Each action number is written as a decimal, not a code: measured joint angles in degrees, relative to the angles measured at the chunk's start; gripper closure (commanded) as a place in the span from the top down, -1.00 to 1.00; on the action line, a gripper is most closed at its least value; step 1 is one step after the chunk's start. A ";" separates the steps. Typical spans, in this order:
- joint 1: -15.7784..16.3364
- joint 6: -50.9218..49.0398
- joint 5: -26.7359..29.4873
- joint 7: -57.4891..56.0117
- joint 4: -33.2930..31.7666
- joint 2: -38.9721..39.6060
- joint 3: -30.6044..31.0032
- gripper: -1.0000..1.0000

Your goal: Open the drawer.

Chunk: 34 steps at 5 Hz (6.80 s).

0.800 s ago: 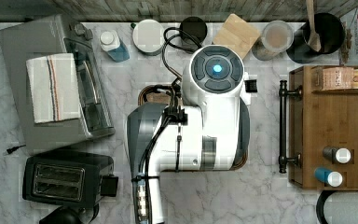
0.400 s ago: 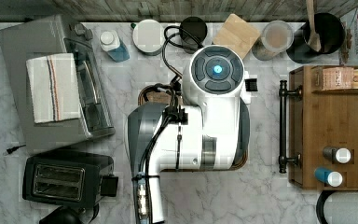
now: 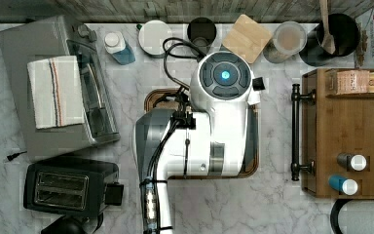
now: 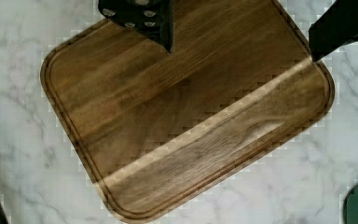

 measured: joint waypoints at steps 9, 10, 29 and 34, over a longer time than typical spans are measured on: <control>-14.52 31.11 -0.02 -50.76 -10.97 7.53 -11.98 1.00; -14.09 33.46 -3.80 -47.80 -13.43 7.27 -11.95 1.00; -3.05 47.17 4.18 -38.51 -31.33 8.08 -3.18 1.00; -3.98 46.16 6.78 -38.90 -31.56 7.15 -3.03 1.00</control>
